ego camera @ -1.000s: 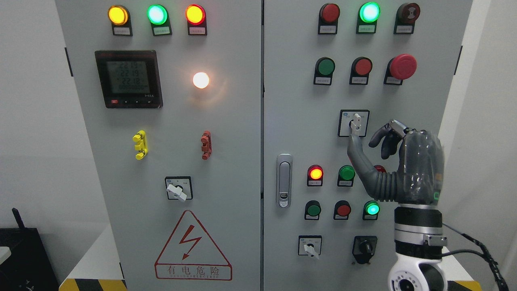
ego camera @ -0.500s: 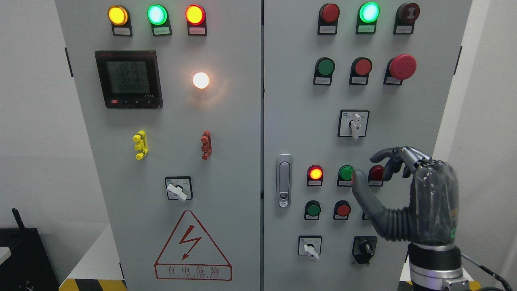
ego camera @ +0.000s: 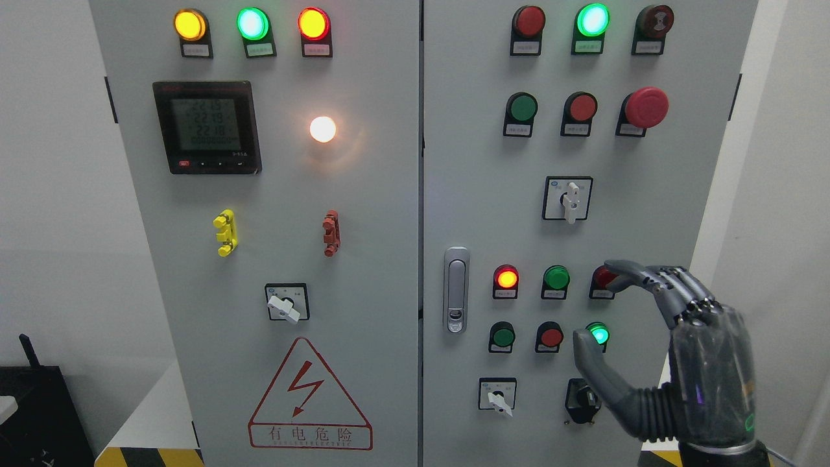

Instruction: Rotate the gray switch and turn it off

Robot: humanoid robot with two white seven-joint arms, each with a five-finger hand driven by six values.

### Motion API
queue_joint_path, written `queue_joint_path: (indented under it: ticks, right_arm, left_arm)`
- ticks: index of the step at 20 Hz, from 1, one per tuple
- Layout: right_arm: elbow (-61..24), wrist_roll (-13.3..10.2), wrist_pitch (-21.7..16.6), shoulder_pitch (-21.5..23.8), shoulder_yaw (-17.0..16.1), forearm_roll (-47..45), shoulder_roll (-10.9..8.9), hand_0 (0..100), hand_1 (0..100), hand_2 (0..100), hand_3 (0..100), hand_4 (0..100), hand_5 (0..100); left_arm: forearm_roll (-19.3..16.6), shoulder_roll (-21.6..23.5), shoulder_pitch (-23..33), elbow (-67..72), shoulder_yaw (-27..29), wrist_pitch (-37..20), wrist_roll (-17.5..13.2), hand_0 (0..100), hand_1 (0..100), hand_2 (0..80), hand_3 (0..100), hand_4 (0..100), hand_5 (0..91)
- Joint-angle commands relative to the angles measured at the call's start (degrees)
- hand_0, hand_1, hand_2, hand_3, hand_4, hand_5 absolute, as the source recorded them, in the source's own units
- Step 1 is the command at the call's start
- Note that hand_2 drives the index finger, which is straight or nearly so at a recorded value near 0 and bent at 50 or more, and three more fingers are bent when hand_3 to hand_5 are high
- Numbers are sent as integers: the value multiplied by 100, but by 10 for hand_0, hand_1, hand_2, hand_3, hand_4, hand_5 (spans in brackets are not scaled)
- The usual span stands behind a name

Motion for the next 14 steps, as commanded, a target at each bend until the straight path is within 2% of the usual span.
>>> queue_joint_path:
  ticks: [1, 6, 14]
  right_arm:
    - [-212, 103, 27, 136, -79, -3, -356, 354, 320, 132, 142, 35, 0]
    - [-212, 112, 62, 136, -70, -3, -400, 338, 325, 134, 154, 39, 0]
    - [-212, 112, 63, 171, -70, -12, -356, 308, 340, 142, 179, 59, 0]
  left_arm:
    - [106, 0, -53, -149, 44, 15, -3, 120, 389, 0, 0, 0, 0]
    - [114, 0, -53, -149, 44, 15, -3, 120, 389, 0, 0, 0, 0]
    - [114, 0, -53, -149, 44, 15, -3, 120, 389, 0, 0, 0, 0]
